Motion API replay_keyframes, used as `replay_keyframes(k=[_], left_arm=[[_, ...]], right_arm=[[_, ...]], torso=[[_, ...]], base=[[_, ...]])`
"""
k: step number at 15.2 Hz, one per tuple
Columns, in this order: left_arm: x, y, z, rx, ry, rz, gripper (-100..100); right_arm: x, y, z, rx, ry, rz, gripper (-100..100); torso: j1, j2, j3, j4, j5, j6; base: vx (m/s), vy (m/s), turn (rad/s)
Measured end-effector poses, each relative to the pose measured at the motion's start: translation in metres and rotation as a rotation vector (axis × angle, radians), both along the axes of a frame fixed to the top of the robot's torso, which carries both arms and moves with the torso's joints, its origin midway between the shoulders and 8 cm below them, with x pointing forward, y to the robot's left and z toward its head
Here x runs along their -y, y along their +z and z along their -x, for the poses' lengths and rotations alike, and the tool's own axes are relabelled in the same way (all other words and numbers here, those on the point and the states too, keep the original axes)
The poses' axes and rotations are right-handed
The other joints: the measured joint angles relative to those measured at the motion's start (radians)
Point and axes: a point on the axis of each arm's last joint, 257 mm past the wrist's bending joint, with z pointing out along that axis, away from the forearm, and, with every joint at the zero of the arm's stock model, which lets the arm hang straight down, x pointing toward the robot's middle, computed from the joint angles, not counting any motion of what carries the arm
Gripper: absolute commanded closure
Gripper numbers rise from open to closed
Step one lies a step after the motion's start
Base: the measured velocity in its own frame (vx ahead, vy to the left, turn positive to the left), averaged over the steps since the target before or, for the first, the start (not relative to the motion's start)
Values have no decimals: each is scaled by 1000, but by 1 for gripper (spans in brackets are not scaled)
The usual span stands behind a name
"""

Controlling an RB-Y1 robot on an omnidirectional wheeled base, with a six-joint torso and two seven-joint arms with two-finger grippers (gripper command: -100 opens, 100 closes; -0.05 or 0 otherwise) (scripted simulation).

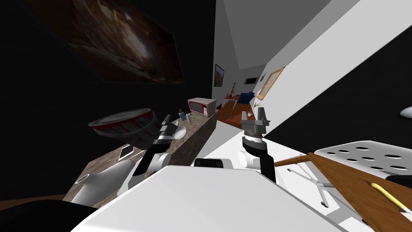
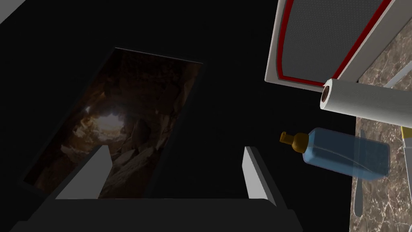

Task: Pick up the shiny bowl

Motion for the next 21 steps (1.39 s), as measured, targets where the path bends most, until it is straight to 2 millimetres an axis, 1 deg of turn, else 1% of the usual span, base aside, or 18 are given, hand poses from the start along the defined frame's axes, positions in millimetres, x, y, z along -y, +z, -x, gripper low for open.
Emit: replay_keyframes(k=[9,10,14,20,21], left_arm=[[-29,-42,-6,-186,32,44,-100],[-35,-51,-4,-217,38,53,-100],[-51,-75,0,-313,58,81,-100],[-67,-100,5,-430,83,117,-100],[-71,-107,8,-458,90,126,-100]], right_arm=[[0,0,0,0,0,0,0],[0,0,0,0,0,0,0],[0,0,0,0,0,0,0],[0,0,0,0,0,0,0],[0,0,0,0,0,0,0]], torso=[[0,0,0,0,0,0],[0,-1,0,0,0,0],[0,-1,0,0,0,0],[1,-1,0,0,0,0],[0,-1,0,0,0,0]], base=[[10,-24,-55],[22,-31,-77],[16,-23,-40],[14,-15,-50],[19,-17,-28]])
